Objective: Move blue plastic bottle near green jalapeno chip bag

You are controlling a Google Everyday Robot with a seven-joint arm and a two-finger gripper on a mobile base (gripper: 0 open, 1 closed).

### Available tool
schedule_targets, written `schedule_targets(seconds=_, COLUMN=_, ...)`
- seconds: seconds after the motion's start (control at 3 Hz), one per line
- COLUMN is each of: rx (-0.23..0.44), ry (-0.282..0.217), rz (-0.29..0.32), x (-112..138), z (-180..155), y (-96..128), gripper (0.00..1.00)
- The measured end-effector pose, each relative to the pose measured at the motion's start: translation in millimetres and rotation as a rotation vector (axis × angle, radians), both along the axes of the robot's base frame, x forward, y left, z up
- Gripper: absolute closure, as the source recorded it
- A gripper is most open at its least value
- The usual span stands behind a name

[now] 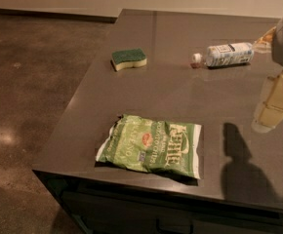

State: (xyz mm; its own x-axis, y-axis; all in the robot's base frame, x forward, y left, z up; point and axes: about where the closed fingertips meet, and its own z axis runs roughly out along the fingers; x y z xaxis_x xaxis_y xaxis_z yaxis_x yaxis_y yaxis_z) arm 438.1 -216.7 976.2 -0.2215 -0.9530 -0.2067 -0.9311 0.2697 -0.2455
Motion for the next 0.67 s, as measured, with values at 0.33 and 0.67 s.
schedule_targets(seconds=0.33, rx=0.0, ry=0.0, rz=0.0, x=0.0, z=0.0, y=0.0, gripper=0.0)
schedule_targets(seconds=0.67, rx=-0.011, ry=-0.019, rz=0.027, x=15.3, z=-2.4, y=4.1, gripper=0.0)
